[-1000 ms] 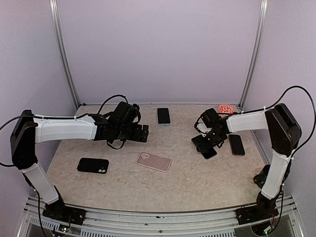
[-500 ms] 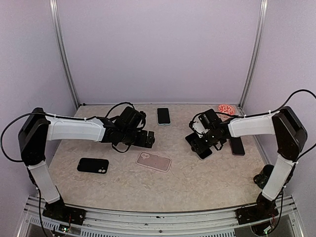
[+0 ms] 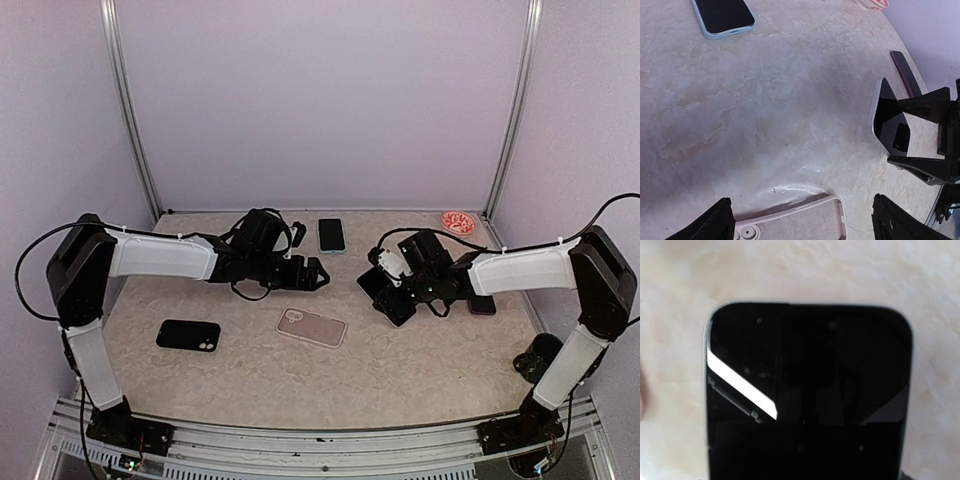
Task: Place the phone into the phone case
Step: Pass from the right arm to the left
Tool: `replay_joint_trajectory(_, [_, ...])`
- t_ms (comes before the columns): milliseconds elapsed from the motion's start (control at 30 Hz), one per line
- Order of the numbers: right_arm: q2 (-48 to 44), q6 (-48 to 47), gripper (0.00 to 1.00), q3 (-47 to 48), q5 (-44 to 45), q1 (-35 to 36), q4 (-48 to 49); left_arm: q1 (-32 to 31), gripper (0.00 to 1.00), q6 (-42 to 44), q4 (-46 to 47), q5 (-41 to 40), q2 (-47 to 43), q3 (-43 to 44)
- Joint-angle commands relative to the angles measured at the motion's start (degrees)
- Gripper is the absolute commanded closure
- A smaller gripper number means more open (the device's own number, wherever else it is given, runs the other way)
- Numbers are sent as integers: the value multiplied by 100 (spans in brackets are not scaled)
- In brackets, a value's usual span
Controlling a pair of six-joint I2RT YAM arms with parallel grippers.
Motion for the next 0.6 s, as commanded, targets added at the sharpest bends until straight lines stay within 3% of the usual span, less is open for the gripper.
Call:
replay_joint_trajectory(0, [-324,-182,33,-150,-43,232,658,57,8,-73,498,859,306,232])
replay_joint_trajectory(567, [-632,-563,33,-581,248,882,1306,106,19,-524,1614,2248,619,130])
